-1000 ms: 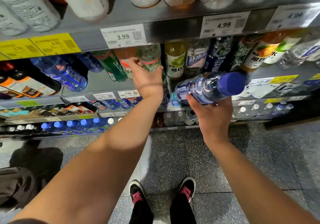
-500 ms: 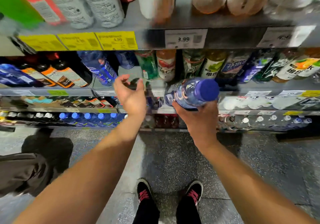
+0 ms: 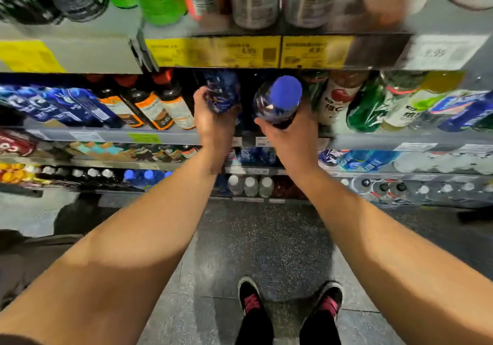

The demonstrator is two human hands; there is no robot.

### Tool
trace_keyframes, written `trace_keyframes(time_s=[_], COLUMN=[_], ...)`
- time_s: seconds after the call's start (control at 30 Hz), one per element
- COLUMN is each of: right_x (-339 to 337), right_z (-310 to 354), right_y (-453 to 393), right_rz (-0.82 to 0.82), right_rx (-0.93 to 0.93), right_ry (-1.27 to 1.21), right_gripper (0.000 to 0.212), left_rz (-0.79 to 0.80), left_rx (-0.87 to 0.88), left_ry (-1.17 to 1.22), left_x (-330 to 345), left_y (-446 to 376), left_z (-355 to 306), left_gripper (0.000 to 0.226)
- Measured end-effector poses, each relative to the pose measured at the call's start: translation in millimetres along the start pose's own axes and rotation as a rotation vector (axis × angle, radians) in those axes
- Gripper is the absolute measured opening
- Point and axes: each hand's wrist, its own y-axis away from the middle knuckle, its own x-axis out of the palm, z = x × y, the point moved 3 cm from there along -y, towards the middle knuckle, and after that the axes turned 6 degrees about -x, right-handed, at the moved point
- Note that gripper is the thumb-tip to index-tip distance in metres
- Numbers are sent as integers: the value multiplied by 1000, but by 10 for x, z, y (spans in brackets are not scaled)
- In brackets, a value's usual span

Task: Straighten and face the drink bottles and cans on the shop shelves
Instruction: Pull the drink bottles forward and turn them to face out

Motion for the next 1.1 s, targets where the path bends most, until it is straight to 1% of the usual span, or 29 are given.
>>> trace_keyframes(time_s=[0.1, 0.17, 0.23, 0.3, 0.33, 0.4, 0.47, 0.57, 0.6, 0.63, 0.67, 0.73, 0.8, 0.87, 0.9, 0.97, 1.03, 1.1], right_x=[184, 294, 378, 443, 476, 528, 547, 496, 448, 381, 291, 77, -146, -345, -418, -518, -570, -585], right_z=[-18, -26, -34, -58, -63, -57, -49, -59, -60, -81, -125, -243, -376, -498, -545, -602, -643, -697], right_y=[-105, -161, -231, -312, -336, -371, -391, -384, -348, -292, -219, -62, 33, 28, 5, -63, -133, -225], right_rz=[-51, -68, -67, -58, -50, -24, 25, 79, 60, 6, -85, -300, -464, -518, -512, -445, -363, -299], right_rx=[-18, -35, -12, 43, 65, 90, 103, 111, 88, 63, 53, 96, 146, 181, 195, 197, 179, 164], right_ry=[45, 85, 104, 87, 75, 67, 74, 48, 54, 65, 63, -20, -106, -138, -163, -138, -5, 93], right_gripper=[81, 80, 77, 77, 79, 86, 90, 85, 81, 76, 70, 59, 56, 59, 61, 67, 77, 82], left_rz=[33, 88, 74, 85, 89, 97, 77, 60, 52, 43, 35, 21, -9, -74, -91, -80, -49, -2], left_rx=[9, 6, 11, -43, -54, -25, -15, -51, -68, -78, -92, -139, -165, -136, -114, -106, -118, -131], left_ry=[48, 111, 169, 184, 183, 187, 172, 213, 226, 233, 249, 307, 337, 331, 344, 375, 375, 363], left_x=[-63, -81, -105, -114, -124, -144, -156, -138, -126, -102, -78, -18, 63, 141, 193, 321, 420, 490], left_y=[19, 56, 39, 31, 34, 39, 37, 81, 107, 138, 184, 303, 452, 625, 706, 834, 918, 965], left_z=[94, 129, 188, 218, 229, 216, 193, 154, 144, 137, 116, 75, 22, -62, -109, -172, -210, -232], left_gripper=[56, 51, 45, 42, 43, 48, 51, 54, 55, 56, 57, 57, 49, 41, 38, 31, 30, 29])
